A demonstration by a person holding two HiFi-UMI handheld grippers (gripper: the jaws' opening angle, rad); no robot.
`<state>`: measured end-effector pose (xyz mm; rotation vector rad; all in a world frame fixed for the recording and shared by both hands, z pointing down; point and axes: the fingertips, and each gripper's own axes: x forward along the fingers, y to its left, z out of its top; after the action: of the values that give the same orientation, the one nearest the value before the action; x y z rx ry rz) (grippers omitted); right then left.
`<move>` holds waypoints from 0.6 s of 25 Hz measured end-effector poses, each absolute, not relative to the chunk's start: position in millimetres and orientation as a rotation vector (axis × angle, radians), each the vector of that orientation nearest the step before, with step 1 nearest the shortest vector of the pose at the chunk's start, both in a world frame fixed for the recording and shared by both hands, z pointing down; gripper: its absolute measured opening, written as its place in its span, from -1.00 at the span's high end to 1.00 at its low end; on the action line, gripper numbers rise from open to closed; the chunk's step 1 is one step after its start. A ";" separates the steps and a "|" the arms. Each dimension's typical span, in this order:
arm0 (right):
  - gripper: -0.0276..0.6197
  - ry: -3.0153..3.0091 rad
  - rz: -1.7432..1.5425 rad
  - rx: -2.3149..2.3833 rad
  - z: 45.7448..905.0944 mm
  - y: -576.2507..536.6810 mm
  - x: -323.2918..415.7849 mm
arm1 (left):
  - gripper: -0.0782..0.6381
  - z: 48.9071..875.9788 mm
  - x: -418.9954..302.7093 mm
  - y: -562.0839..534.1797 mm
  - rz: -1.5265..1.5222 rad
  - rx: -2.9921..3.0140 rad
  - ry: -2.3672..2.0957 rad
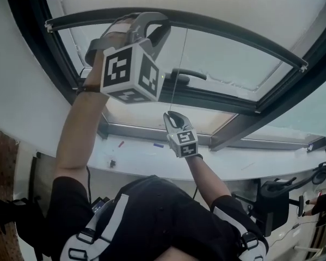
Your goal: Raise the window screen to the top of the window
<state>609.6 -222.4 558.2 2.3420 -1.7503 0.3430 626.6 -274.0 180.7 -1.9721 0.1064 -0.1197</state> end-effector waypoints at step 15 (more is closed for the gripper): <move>0.74 -1.773 -0.064 2.324 440.8 -224.3 594.1 | 0.72 147.4 605.9 -271.8 0.314 -2.100 0.278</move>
<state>594.1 -224.3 440.8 2.3243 -1.7735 -0.0640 605.9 -271.8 147.4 -2.1003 0.2781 0.3142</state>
